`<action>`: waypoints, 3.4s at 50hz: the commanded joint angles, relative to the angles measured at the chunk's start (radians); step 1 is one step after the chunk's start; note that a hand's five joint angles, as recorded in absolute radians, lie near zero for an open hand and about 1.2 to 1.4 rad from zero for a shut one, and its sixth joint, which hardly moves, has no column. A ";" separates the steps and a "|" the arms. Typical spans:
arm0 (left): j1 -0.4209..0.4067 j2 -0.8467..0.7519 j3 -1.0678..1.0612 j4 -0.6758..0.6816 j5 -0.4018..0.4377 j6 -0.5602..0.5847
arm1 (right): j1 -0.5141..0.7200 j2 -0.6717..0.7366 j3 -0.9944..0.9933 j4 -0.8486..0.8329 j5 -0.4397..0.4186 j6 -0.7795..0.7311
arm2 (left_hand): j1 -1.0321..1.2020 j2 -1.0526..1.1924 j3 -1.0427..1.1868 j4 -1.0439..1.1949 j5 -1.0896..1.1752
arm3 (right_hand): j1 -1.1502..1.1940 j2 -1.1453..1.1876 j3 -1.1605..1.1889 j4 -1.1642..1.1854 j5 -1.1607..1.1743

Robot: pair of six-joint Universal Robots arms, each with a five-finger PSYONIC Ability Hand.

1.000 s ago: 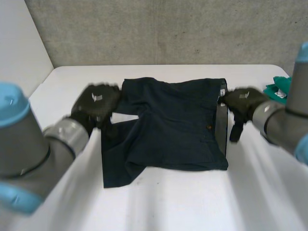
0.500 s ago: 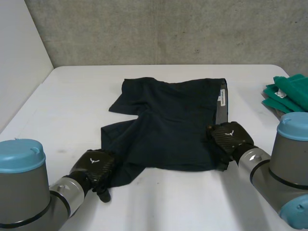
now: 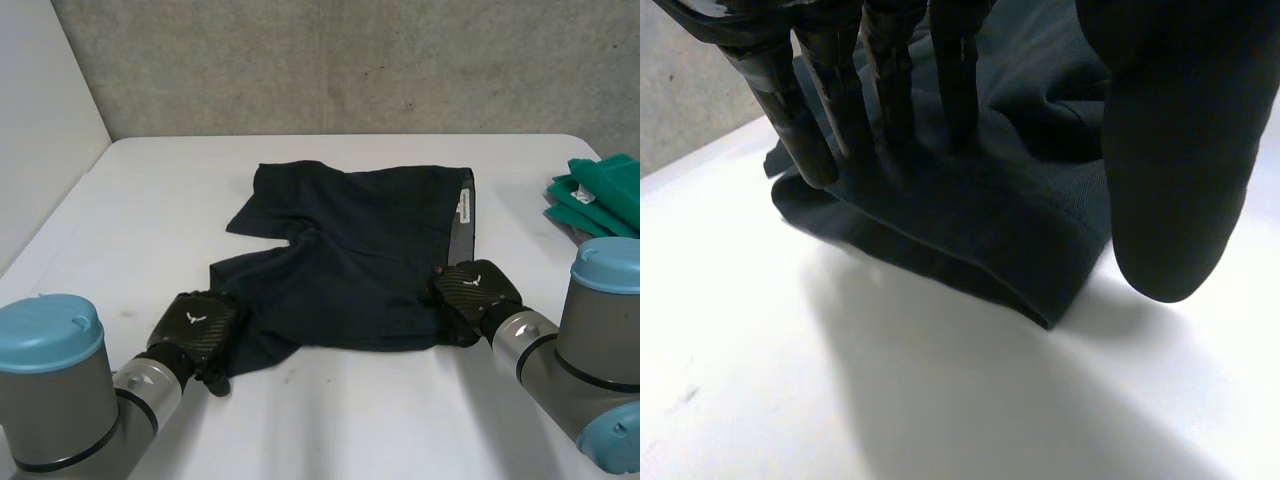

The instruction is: Fold the laundry.

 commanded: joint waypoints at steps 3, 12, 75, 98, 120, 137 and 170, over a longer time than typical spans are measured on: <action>-0.011 -0.060 0.018 0.083 0.000 0.007 | 0.001 -0.014 0.012 0.002 0.003 0.000 | 0.130 0.136 0.137 0.141 0.137 | 0.485 0.228 0.216 0.207 0.259; -0.011 -0.089 0.052 0.098 0.000 0.039 | 0.001 -0.022 0.015 0.002 0.005 0.000 | 0.577 0.584 0.585 0.589 0.585 | 0.485 0.228 0.216 0.207 0.259; -0.008 0.144 0.161 -0.171 0.011 0.139 | 0.051 -0.196 -0.043 0.233 0.100 -0.130 | 1.030 1.037 1.038 1.042 1.038 | 0.485 0.228 0.216 0.207 0.259; -0.055 0.440 0.026 -0.508 0.081 0.400 | -0.033 -0.344 -0.054 0.685 -0.037 -0.425 | 1.030 1.037 1.038 1.042 1.038 | 0.485 0.228 0.216 0.207 0.259; -0.048 0.060 0.281 -0.155 0.055 0.398 | -0.019 -0.221 -0.135 0.393 -0.015 -0.321 | 1.030 1.037 1.038 1.042 1.038 | 0.485 0.228 0.216 0.207 0.259; -0.046 -0.078 0.996 0.359 -0.101 0.345 | 0.018 -0.045 -0.803 -0.161 0.141 -0.103 | 1.030 1.037 1.038 1.042 1.038 | 0.485 0.228 0.216 0.207 0.259; -0.037 0.102 0.167 0.059 -0.098 0.309 | 0.056 0.078 -0.386 0.233 0.061 -0.244 | 1.030 1.037 1.038 1.042 1.038 | 0.485 0.228 0.216 0.207 0.259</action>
